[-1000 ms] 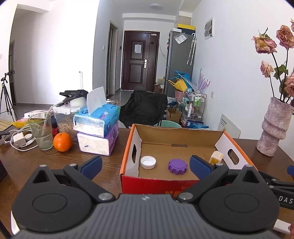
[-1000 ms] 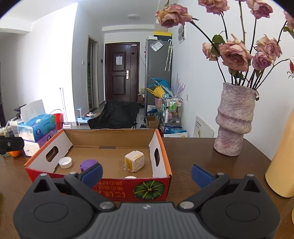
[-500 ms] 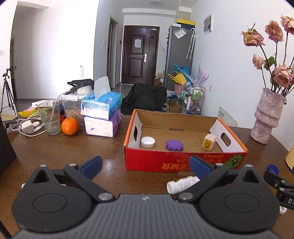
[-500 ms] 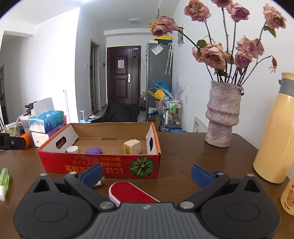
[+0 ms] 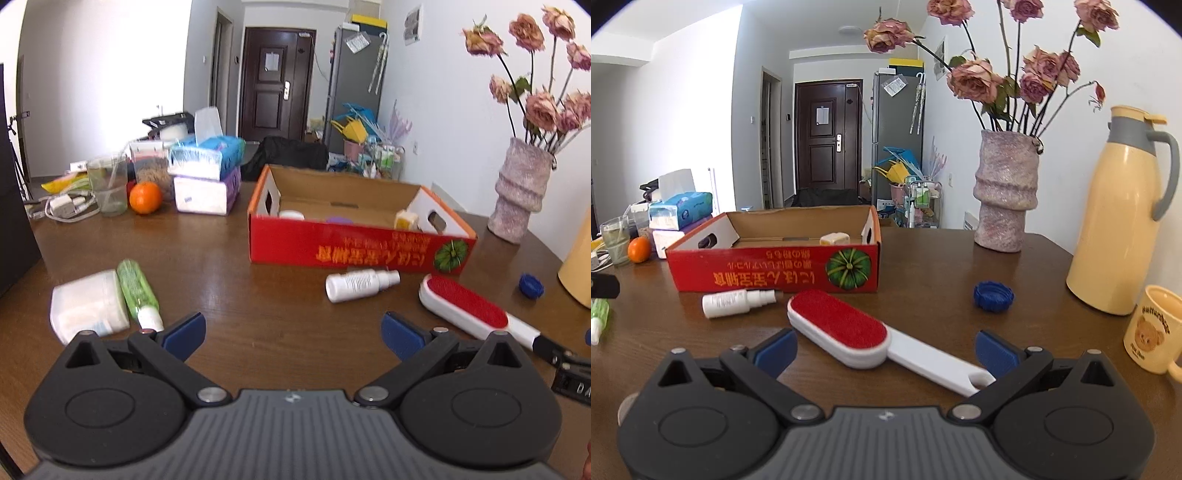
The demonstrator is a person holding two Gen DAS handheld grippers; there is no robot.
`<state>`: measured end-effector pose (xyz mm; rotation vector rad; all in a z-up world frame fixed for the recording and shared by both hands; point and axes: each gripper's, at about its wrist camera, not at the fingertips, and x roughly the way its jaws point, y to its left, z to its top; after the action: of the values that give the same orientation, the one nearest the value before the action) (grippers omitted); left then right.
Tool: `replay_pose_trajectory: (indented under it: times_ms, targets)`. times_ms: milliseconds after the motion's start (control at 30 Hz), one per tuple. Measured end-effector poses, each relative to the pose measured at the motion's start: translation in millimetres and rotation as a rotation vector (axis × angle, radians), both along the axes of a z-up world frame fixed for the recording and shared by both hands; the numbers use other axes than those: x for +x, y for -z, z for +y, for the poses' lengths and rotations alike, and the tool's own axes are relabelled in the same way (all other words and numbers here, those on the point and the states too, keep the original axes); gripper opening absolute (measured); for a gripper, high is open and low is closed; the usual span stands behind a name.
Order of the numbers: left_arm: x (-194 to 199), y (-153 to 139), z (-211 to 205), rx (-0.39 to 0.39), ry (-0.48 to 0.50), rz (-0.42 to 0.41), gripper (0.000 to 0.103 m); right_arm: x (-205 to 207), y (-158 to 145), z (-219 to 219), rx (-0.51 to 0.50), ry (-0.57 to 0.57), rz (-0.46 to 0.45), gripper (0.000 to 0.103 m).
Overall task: Organize rigid objects
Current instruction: 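Withdraw both open tools from the box and lower them toward the table, then grasp the clear tape roll with the left tool while the right tool approaches the lint roller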
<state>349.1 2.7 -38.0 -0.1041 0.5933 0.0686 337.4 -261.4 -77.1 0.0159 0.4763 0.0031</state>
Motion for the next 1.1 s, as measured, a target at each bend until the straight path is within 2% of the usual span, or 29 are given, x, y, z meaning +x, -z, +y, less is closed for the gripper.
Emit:
replay_pose_trajectory:
  times_ms: [333,567,633,667,700,767,1100]
  targets:
    - [-24.4,34.1,-29.5,0.045,0.099,0.07,0.103,-21.8,14.0,-12.0,-0.005,0.053,0.0,0.103]
    - [-24.7,54.1,-46.0,0.076,0.119,0.109,0.102,-26.8,20.8,-13.0,-0.003,0.067,0.008,0.103]
    - [-25.0,59.4,-50.8,0.094,0.128,0.117,0.093,-27.0,22.0,-12.7,-0.002,0.066,0.011,0.103]
    - [-24.9,61.3,-52.8,0.102,0.134,0.12,0.085,-27.2,22.6,-12.5,-0.001,0.065,0.011,0.103]
    - [-24.3,62.9,-53.6,0.105,0.143,0.123,0.069,-27.3,23.2,-12.3,-0.001,0.064,0.012,0.103]
    - [-22.5,65.1,-51.5,0.078,0.172,0.139,0.044,-26.9,24.1,-11.6,-0.001,0.062,0.015,0.103]
    - [-17.9,55.3,-34.0,0.025,0.122,0.103,0.044,-24.6,26.0,-10.6,0.002,0.059,0.024,0.103]
